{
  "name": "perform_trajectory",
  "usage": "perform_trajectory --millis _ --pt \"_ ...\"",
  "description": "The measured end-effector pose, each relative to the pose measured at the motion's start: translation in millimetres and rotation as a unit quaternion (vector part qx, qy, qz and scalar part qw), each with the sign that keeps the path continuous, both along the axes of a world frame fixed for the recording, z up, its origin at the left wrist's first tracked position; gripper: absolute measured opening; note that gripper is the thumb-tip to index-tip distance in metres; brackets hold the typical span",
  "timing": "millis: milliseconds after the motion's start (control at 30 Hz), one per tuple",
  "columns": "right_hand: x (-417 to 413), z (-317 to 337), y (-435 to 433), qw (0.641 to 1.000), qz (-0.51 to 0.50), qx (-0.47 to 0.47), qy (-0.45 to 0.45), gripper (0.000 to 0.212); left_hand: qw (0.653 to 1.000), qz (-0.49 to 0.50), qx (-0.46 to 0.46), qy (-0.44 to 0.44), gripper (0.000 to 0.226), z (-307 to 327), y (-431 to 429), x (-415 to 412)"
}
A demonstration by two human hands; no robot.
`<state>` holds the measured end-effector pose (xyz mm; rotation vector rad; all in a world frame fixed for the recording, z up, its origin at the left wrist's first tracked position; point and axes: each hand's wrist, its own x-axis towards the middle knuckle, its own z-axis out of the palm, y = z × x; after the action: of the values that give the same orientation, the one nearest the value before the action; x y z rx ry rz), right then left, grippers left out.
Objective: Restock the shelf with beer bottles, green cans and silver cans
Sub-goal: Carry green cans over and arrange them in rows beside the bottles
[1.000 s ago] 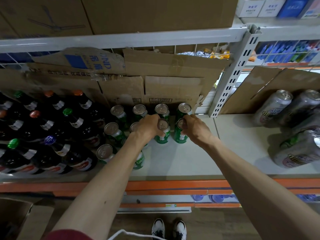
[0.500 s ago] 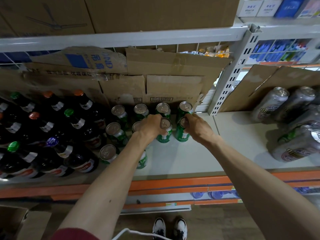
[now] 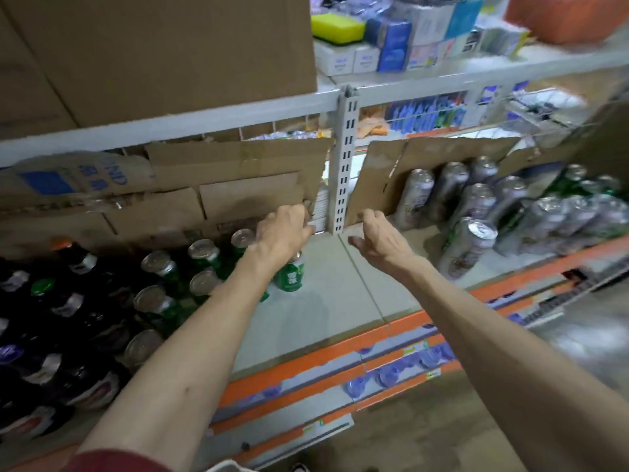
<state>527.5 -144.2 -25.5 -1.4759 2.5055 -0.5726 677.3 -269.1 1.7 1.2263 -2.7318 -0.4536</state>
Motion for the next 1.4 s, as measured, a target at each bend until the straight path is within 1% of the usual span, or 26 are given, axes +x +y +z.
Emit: perform_trajectory --millis 100,200,300,367,433,533,667,833,1000,1067,1167,1267,1333,1400 --pt "-44 13 55 0.998 -0.062 -0.023 0.022 0.033 0.998 -0.056 0.002 0.006 0.026 9 41 -60" --pt "-93 22 121 0.989 -0.138 -0.039 0.04 0.03 0.993 -0.116 0.013 0.014 0.026 13 89 -122" --pt "-142 28 193 0.969 -0.236 -0.066 0.019 0.028 0.985 -0.172 0.012 0.024 0.028 19 144 -178" --pt "-171 30 242 0.956 -0.288 -0.061 0.017 0.029 0.98 -0.196 0.003 0.043 0.027 22 180 -213" --pt "-196 32 287 0.947 -0.317 -0.054 0.013 0.03 0.975 -0.218 0.006 0.046 0.024 24 213 -245" --pt "-233 28 344 0.934 -0.353 -0.049 -0.005 0.021 0.969 -0.244 0.017 0.036 0.023 26 255 -291" --pt "-276 25 387 0.933 -0.356 -0.05 -0.01 0.019 0.965 -0.261 0.002 0.012 0.019 23 296 -333" --pt "-317 14 393 0.935 -0.349 -0.053 -0.02 0.018 0.971 -0.238 0.016 0.02 0.015 18 300 -367" --pt "-355 -1 375 0.944 -0.326 -0.055 -0.026 0.026 0.975 -0.222 0.004 0.024 0.016 23 281 -403" --pt "-372 -2 366 0.947 -0.317 -0.046 -0.018 0.018 0.978 -0.206 -0.002 0.017 0.014 26 263 -420" --pt "-403 0 353 0.948 -0.314 -0.045 -0.009 0.014 0.981 -0.196 0.004 0.009 0.012 27 231 -443" --pt "-441 9 331 0.954 -0.298 -0.031 -0.008 0.012 0.987 -0.161 0.018 0.011 0.011 30 204 -464" --pt "-465 20 313 0.957 -0.289 -0.041 0.003 0.014 0.989 -0.147 0.022 0.008 0.011 30 192 -475" --pt "-484 31 294 0.957 -0.284 -0.047 0.019 0.022 0.991 -0.134 0.028 0.011 0.009 31 183 -481"
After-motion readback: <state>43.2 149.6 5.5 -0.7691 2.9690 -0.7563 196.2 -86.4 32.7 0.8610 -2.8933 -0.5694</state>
